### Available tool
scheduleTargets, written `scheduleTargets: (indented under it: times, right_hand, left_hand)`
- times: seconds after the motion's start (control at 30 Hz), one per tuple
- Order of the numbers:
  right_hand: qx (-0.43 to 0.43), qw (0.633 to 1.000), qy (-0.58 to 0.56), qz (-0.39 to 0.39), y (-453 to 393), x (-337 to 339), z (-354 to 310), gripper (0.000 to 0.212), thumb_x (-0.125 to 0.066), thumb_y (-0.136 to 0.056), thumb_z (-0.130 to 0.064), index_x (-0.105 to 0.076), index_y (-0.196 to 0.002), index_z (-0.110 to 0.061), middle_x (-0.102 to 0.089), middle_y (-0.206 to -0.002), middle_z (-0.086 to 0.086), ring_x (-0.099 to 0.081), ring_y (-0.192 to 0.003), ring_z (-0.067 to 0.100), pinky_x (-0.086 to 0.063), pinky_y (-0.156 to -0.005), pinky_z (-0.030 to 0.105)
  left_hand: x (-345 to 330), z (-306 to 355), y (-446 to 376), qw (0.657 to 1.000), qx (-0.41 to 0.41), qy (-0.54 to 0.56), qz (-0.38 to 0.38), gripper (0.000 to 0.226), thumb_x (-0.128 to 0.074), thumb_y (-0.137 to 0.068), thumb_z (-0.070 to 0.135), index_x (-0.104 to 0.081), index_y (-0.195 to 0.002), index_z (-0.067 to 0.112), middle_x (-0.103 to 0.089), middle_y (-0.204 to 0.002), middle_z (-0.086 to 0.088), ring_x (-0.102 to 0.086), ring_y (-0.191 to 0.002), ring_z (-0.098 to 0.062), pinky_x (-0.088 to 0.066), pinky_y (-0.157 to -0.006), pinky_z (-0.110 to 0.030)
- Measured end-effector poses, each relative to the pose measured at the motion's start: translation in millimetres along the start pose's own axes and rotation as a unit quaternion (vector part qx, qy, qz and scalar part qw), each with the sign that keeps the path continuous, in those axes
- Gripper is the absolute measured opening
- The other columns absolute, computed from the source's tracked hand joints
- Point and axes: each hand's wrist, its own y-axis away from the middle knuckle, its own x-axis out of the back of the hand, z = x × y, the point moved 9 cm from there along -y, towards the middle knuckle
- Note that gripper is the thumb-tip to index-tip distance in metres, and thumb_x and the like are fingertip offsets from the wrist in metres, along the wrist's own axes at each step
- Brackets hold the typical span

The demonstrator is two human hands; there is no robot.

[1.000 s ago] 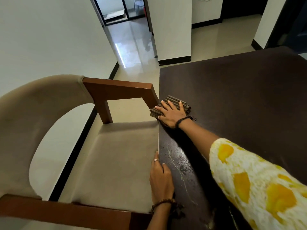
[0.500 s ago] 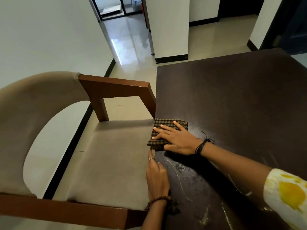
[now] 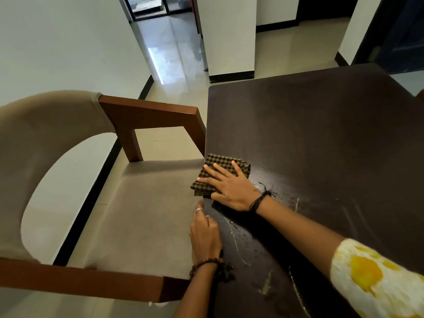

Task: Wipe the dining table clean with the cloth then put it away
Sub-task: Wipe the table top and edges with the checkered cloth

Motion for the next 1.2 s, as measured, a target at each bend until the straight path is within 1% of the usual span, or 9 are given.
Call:
scheduleTargets:
  times: [0.23,0.37,0.4,0.53,0.67,0.77,1.0,1.1,1.2]
  right_hand:
    - [-0.083,0.995,-0.008,0.063,39,0,5,0.049,-0.028,-0.097,-0.039,-0.018,-0.145,-0.039,-0.003,-0.159,-0.007,0.001,-0.146,0.018,0.01,-0.113,0.051]
    - [-0.166,0.984,0.0,0.063,63,9,59,0.073,0.004,-0.075,-0.051,-0.018,-0.144,-0.041,-0.005,-0.158,-0.008,-0.002,-0.146,0.018,0.005,-0.113,0.052]
    - [-0.196,0.978,0.004,0.074,73,15,80,0.074,0.005,-0.074,-0.051,-0.017,-0.144,-0.041,-0.005,-0.158,-0.007,-0.003,-0.146,0.018,0.005,-0.113,0.053]
    - [-0.366,0.922,-0.012,0.123,140,52,177,0.049,-0.028,-0.096,-0.039,-0.02,-0.145,-0.035,-0.007,-0.158,-0.004,-0.004,-0.146,0.021,0.002,-0.114,0.055]
    - [-0.443,0.883,-0.029,0.15,152,43,180,0.049,-0.034,-0.097,-0.034,-0.023,-0.145,-0.033,-0.008,-0.158,-0.002,-0.003,-0.145,0.023,0.003,-0.111,0.06]
    - [-0.435,0.885,-0.036,0.16,134,41,157,0.051,-0.034,-0.097,-0.034,-0.02,-0.146,-0.033,-0.004,-0.159,-0.001,0.0,-0.145,0.024,0.005,-0.11,0.062]
    - [-0.292,0.946,-0.023,0.136,72,19,58,0.054,-0.034,-0.097,-0.038,-0.015,-0.147,-0.033,-0.001,-0.159,0.001,0.003,-0.146,0.025,0.014,-0.108,0.061]
    - [-0.249,0.959,-0.034,0.13,69,12,44,0.054,-0.035,-0.097,-0.037,-0.016,-0.147,-0.032,-0.002,-0.159,0.001,0.004,-0.146,0.025,0.021,-0.104,0.057]
    - [-0.192,0.974,-0.038,0.117,77,8,41,0.053,-0.034,-0.097,-0.036,-0.017,-0.147,-0.03,-0.003,-0.159,0.0,0.004,-0.145,0.024,0.02,-0.106,0.057]
  left_hand:
    - [1,-1,1,0.999,-0.008,-0.053,0.008,0.045,-0.033,-0.094,0.006,-0.034,-0.139,0.008,-0.046,-0.135,-0.013,-0.047,-0.117,-0.026,-0.035,-0.094,-0.03]
    - [8,-8,6,0.993,-0.021,-0.106,0.039,0.045,-0.033,-0.094,0.011,-0.033,-0.139,0.01,-0.051,-0.127,-0.012,-0.054,-0.102,-0.029,-0.044,-0.084,-0.037]
    - [11,-8,5,0.993,-0.023,-0.11,0.044,0.045,-0.033,-0.094,0.011,-0.033,-0.139,0.01,-0.052,-0.125,-0.012,-0.055,-0.1,-0.029,-0.045,-0.083,-0.039]
    - [-6,7,0,0.993,-0.042,-0.104,0.026,0.044,-0.033,-0.093,0.01,-0.035,-0.137,0.008,-0.052,-0.122,-0.012,-0.055,-0.099,-0.029,-0.046,-0.082,-0.04]
    - [-5,5,0,0.991,-0.045,-0.118,0.032,0.047,-0.033,-0.093,0.01,-0.031,-0.14,0.007,-0.05,-0.127,-0.013,-0.053,-0.106,-0.031,-0.046,-0.087,-0.042]
    - [-5,7,-1,0.991,-0.047,-0.125,0.033,0.047,-0.033,-0.093,0.01,-0.03,-0.14,0.006,-0.049,-0.127,-0.015,-0.053,-0.106,-0.033,-0.045,-0.087,-0.043]
    - [-4,7,-2,0.988,-0.059,-0.136,0.043,0.042,-0.032,-0.093,0.011,-0.037,-0.135,0.01,-0.05,-0.124,-0.014,-0.052,-0.104,-0.031,-0.046,-0.086,-0.042]
    - [-3,21,3,0.978,-0.107,-0.167,0.058,0.043,-0.04,-0.091,0.007,-0.038,-0.134,0.01,-0.049,-0.124,-0.016,-0.05,-0.105,-0.029,-0.044,-0.089,-0.044]
    - [-6,38,12,0.952,-0.168,-0.248,0.062,0.053,-0.05,-0.085,-0.001,-0.039,-0.136,0.005,-0.045,-0.134,-0.019,-0.044,-0.118,-0.034,-0.036,-0.1,-0.048]
